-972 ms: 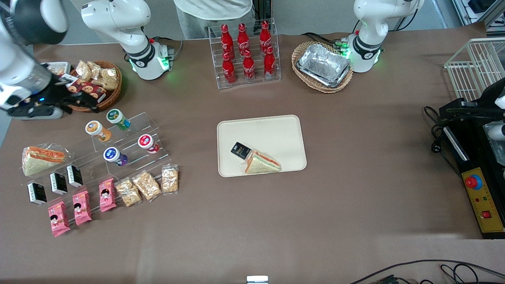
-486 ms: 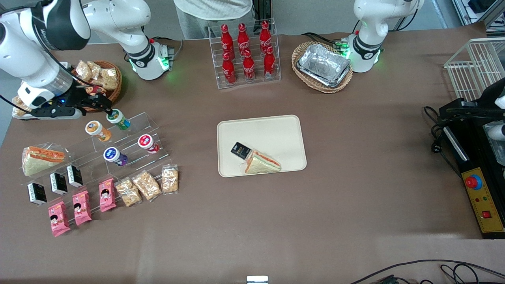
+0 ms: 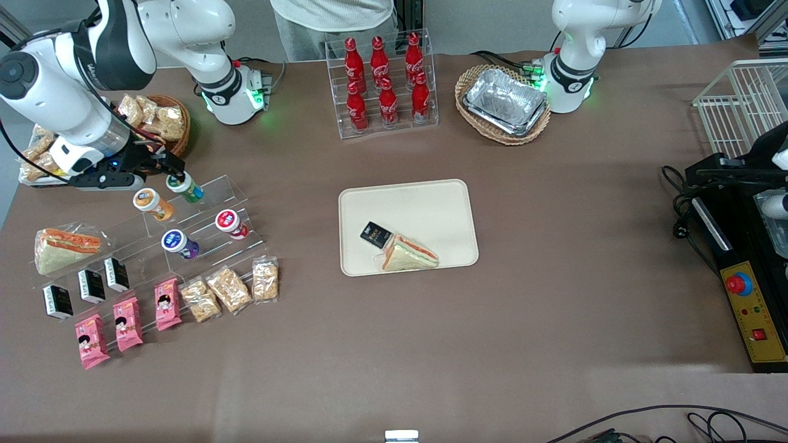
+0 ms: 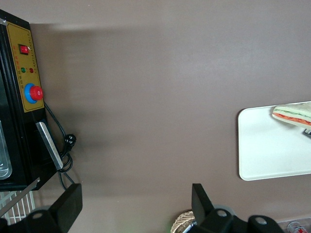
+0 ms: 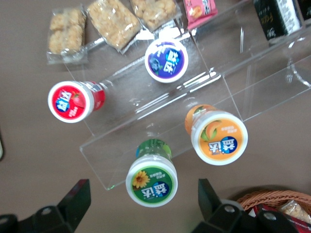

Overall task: Place green gum on tray
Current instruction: 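Lower the right gripper around the green gum bottle and close it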

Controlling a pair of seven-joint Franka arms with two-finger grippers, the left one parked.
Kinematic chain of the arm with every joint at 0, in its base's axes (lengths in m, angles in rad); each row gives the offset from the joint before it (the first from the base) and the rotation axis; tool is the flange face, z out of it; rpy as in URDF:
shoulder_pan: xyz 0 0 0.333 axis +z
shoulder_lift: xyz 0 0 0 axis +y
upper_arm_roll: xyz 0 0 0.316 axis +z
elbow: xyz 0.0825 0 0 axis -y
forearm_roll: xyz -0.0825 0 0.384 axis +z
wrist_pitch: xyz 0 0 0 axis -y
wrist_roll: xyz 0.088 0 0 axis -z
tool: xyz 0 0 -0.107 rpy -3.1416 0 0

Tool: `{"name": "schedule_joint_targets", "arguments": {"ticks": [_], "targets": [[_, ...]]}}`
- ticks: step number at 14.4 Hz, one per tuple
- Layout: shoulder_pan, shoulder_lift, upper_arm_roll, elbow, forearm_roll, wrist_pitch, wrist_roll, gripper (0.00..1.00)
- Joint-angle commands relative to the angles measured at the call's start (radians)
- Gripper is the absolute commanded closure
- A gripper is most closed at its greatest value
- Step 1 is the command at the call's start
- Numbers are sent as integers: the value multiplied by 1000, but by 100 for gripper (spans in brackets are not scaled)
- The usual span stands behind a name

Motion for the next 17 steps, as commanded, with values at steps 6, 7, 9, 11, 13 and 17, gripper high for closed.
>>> {"name": "schedule_joint_targets", "arguments": {"ticks": [6,7,9,11,13,17], "targets": [[-31,-2,-10,-107,-17,138,3,2],[-34,4,-10,-108,-17,140,6,2],[-34,18,-10,-114,-17,158,7,2],[-35,30,-11,-124,-17,173,9,2],[-34,39,-15,-134,-17,193,9,2],[-32,58,-13,-136,-16,204,10,2]]}}
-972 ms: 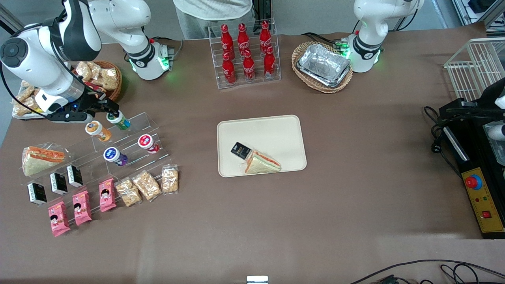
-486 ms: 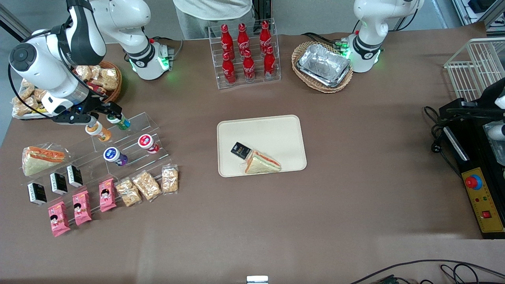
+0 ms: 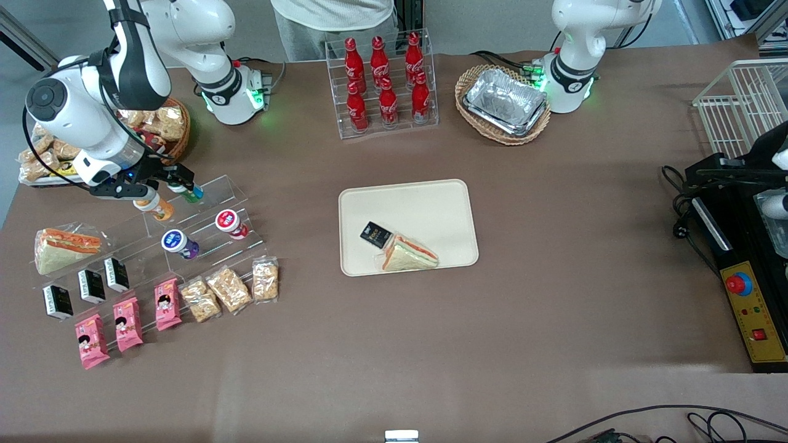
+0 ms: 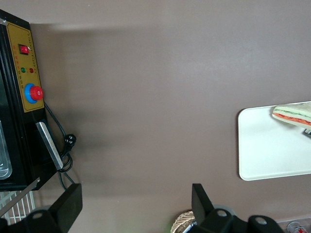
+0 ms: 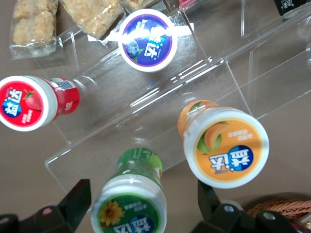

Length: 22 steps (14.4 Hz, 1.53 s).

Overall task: Place green gum on tray
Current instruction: 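Lower the right gripper around the green gum bottle and close it, then lift the green gum bottle up out of the acrylic stand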

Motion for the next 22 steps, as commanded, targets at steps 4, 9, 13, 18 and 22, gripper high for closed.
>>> {"name": "schedule_joint_targets", "arguments": {"ticks": [4,9,13,18,22], "targets": [[-4,18,2,-10,-15,30,12,8],[0,7,3,-10,-9,-5,20,14],[2,7,5,-8,-5,-19,20,14],[5,5,10,-8,-3,-36,46,17],[6,-13,13,0,-2,-78,46,38]]}}
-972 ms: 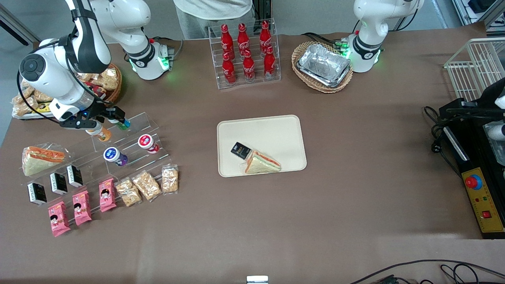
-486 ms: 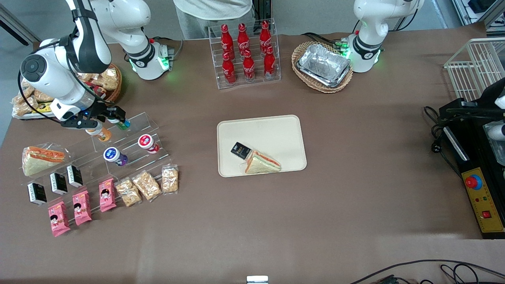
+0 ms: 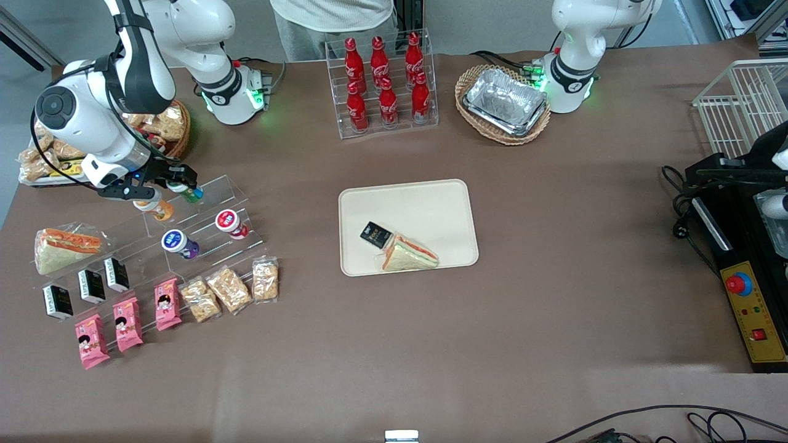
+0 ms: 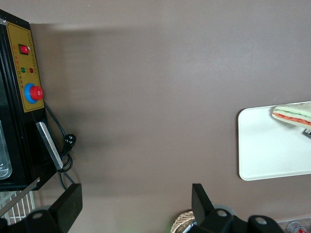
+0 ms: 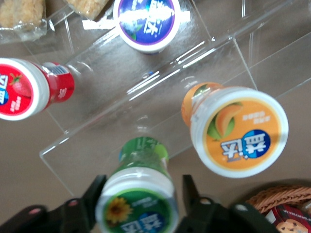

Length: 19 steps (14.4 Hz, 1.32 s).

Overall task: Place green gum on tray
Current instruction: 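Lift the green gum bottle up out of the acrylic stand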

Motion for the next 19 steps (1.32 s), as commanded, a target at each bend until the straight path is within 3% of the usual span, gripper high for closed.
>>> {"name": "schedule_joint_targets", "arguments": {"ticks": [1,3,6,14,17,19], "targets": [[3,-32,4,4,0,-51,16,42],[3,-40,4,9,3,-63,15,58],[3,-41,4,77,2,-140,3,69],[18,26,81,562,5,-598,12,69],[18,81,121,664,43,-652,38,69],[18,100,189,684,96,-651,183,69]]}}
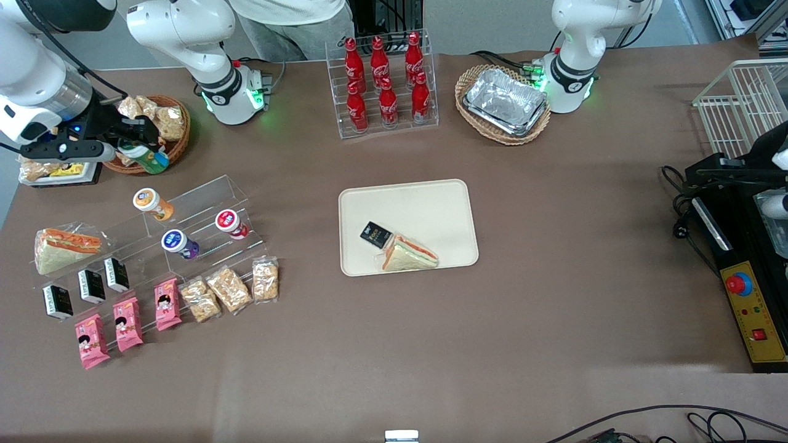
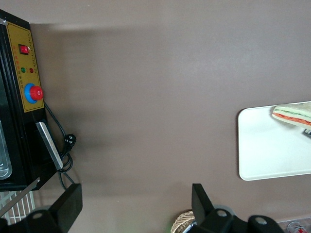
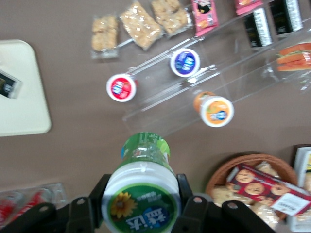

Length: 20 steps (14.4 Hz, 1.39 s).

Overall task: Place green gum on tray
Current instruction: 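Lift the green gum bottle up out of the acrylic stand, then carry the green gum bottle over to the cream tray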

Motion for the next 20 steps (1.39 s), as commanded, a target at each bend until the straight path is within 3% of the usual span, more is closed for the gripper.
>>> {"name": "schedule_joint_targets", "arguments": {"ticks": [1,4,9,15,18,20], "targets": [[4,96,117,105,72,-38,212,69],[4,162,260,175,135,-30,445,69],[9,286,478,174,130,129,709,71],[23,395,596,25,120,441,819,71],[47,497,598,-24,-16,554,842,71],[67,568,598,-34,-61,631,890,71]]}}
